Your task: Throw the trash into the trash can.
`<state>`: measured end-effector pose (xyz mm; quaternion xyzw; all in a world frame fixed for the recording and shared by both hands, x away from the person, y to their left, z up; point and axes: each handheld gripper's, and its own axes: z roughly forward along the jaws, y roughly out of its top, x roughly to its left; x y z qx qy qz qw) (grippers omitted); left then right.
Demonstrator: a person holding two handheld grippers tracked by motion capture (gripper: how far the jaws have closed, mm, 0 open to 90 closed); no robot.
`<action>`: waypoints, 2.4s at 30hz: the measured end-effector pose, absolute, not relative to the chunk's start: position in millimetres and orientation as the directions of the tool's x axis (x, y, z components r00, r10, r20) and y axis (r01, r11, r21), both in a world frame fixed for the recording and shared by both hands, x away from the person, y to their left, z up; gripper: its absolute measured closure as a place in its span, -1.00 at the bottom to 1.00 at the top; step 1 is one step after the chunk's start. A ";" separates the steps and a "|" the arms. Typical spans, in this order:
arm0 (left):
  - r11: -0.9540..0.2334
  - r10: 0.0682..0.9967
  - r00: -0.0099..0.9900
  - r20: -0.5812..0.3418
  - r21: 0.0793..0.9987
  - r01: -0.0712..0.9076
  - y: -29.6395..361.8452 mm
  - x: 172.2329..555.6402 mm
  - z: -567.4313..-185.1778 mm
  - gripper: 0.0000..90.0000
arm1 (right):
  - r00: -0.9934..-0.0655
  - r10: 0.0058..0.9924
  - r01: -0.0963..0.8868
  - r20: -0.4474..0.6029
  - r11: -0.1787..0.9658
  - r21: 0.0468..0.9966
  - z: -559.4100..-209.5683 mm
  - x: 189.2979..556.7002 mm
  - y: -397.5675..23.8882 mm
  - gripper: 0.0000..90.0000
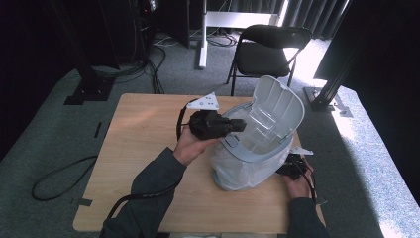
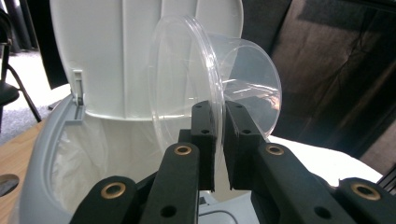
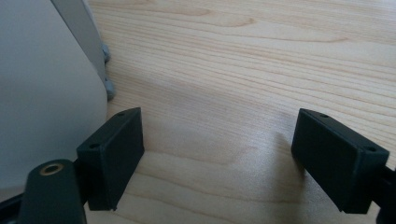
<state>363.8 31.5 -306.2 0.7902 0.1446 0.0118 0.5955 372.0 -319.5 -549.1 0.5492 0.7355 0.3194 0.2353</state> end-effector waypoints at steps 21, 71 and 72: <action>-0.283 0.242 0.946 -0.216 0.917 0.281 22.2 367.9 -316.3 0.43 | -0.287 0.958 0.657 0.005 0.193 0.728 -549.1 372.0 -319.5 -0.64; -0.236 0.330 0.943 -0.053 0.962 0.136 45.0 415.1 -293.2 0.22 | -0.287 0.958 0.657 0.005 0.193 0.728 -549.1 372.0 -319.4 -0.64; -0.234 0.332 0.942 -0.051 0.963 0.135 45.0 417.2 -292.9 0.21 | -0.287 0.958 0.657 0.005 0.193 0.728 -549.1 372.0 -319.5 -0.64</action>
